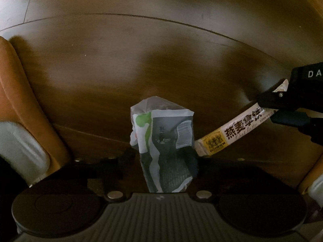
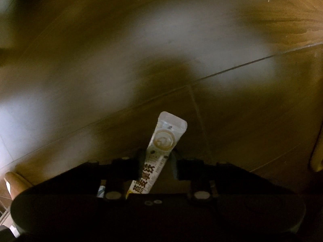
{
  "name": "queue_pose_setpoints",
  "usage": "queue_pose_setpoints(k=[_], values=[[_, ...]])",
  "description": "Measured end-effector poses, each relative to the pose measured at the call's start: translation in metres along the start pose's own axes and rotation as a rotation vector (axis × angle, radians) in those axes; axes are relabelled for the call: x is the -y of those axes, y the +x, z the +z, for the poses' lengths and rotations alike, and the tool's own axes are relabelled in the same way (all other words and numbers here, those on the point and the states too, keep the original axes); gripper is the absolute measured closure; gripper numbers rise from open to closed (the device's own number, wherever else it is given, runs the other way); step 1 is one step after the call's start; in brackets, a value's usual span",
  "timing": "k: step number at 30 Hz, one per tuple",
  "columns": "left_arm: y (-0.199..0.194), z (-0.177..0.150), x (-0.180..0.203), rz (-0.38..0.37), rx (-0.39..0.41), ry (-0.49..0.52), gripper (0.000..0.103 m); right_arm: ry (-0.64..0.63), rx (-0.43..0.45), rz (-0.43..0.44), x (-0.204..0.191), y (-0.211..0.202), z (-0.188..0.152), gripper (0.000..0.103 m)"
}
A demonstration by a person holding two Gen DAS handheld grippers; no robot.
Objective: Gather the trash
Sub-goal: 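Grasp the latte stick packet with the right tool while the left tool approaches the grey wrapper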
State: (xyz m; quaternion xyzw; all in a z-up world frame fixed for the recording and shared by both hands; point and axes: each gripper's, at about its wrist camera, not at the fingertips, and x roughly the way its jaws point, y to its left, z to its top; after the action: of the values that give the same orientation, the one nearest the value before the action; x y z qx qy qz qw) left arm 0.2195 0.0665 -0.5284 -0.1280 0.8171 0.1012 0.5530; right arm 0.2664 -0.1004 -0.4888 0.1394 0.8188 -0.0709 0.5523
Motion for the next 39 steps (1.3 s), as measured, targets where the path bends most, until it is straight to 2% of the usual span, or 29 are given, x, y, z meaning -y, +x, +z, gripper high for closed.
queue_pose_setpoints(k=[1, 6, 13, 20, 27, 30, 34, 36, 38, 39], values=[[-0.001, 0.001, 0.000, -0.003, 0.005, -0.001, 0.064, -0.010, 0.009, -0.002, 0.004, -0.001, 0.000, 0.081], [-0.003, -0.006, 0.004, -0.016, 0.047, -0.006, 0.083, -0.049, 0.085, -0.019, 0.009, -0.016, -0.006, 0.084], [-0.019, -0.002, 0.019, -0.045, 0.098, 0.032, 0.093, -0.117, 0.192, 0.000, 0.017, -0.044, -0.013, 0.087], [-0.050, -0.005, 0.033, -0.059, 0.159, 0.051, 0.093, -0.155, 0.309, 0.035, 0.022, -0.090, -0.029, 0.088], [-0.096, -0.018, 0.043, -0.078, 0.262, 0.088, 0.096, -0.232, 0.453, 0.045, 0.018, -0.147, -0.053, 0.088], [-0.110, -0.023, 0.040, -0.105, 0.266, 0.091, 0.095, -0.263, 0.494, 0.056, 0.019, -0.169, -0.064, 0.088], [-0.111, -0.020, 0.035, -0.079, 0.279, 0.134, 0.095, -0.288, 0.517, 0.060, 0.028, -0.171, -0.069, 0.088], [-0.107, -0.018, 0.043, -0.077, 0.259, 0.128, 0.094, -0.271, 0.507, 0.060, 0.035, -0.165, -0.064, 0.088], [-0.102, -0.019, 0.041, -0.097, 0.226, 0.121, 0.086, -0.257, 0.489, 0.057, 0.040, -0.159, -0.058, 0.088], [-0.098, -0.017, 0.041, -0.100, 0.205, 0.118, 0.071, -0.253, 0.481, 0.058, 0.040, -0.153, -0.054, 0.088]])
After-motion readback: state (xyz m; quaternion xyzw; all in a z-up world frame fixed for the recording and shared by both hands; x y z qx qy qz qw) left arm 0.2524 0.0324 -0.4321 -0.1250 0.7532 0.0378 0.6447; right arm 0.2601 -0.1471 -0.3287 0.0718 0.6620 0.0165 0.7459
